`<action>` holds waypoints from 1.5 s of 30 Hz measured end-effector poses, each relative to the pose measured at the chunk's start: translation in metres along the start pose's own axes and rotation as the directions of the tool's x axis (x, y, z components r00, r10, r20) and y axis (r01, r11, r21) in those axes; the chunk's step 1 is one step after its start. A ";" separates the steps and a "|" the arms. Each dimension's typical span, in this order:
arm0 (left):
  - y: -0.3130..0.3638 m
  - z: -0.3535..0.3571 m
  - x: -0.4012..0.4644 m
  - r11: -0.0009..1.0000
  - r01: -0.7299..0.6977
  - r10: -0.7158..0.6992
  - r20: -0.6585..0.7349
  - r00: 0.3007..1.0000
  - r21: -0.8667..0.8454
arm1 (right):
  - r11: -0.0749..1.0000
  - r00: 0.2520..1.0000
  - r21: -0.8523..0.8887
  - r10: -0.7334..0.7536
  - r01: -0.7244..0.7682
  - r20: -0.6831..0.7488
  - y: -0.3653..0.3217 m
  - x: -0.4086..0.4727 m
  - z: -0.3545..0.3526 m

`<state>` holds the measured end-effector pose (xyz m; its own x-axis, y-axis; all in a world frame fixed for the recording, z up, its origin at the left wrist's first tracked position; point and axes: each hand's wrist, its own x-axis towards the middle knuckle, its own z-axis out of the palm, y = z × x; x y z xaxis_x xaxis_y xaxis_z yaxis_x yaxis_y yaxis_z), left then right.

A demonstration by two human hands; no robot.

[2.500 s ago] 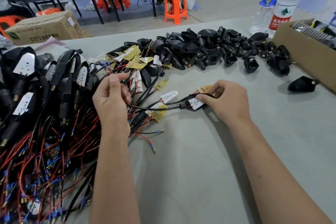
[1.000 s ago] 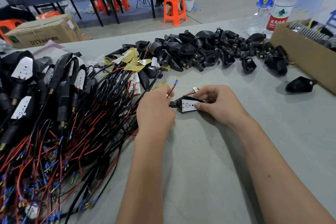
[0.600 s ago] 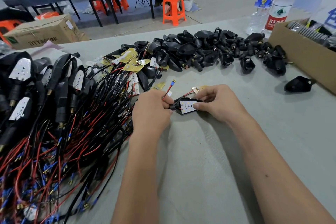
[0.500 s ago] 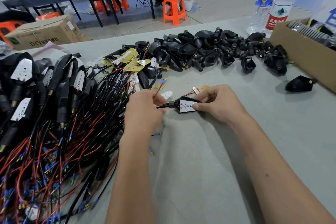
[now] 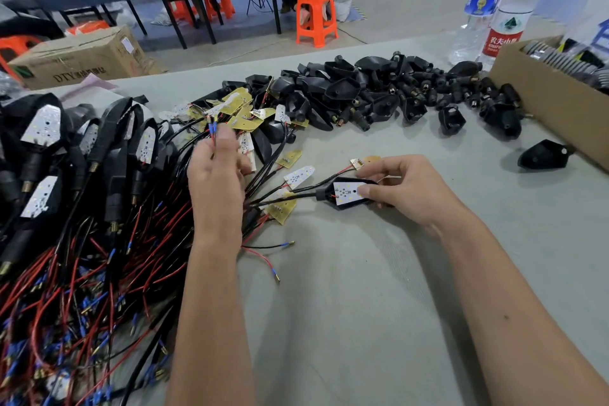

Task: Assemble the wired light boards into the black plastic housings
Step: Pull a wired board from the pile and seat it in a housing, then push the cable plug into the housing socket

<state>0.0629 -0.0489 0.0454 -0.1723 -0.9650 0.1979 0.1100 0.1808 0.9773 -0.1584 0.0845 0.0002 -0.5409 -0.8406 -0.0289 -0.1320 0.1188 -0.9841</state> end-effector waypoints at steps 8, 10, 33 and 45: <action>0.009 -0.001 -0.005 0.956 0.081 -0.059 0.087 0.994 -0.280 | 0.992 0.986 -0.100 0.088 -0.074 0.141 -0.009 -0.006 -0.012; 0.004 -0.002 -0.001 0.979 0.086 -0.068 0.099 0.993 -0.184 | 0.967 0.983 -0.245 0.106 -0.067 0.150 -0.014 -0.007 -0.019; -0.036 0.013 0.000 0.979 -0.097 0.033 0.328 0.944 0.178 | 0.875 0.972 -0.485 -0.109 -0.005 -0.207 -0.012 0.092 -0.016; -0.030 0.022 -0.007 0.967 -0.118 0.021 0.388 0.921 0.226 | 0.835 0.996 0.544 0.056 -0.087 0.073 -0.005 0.013 0.031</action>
<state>0.0389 -0.0429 0.0158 -0.5361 -0.8116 0.2324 -0.0949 0.3314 0.9387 -0.1390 0.0566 -0.0011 -0.4857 -0.8688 -0.0966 0.3882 -0.1154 -0.9143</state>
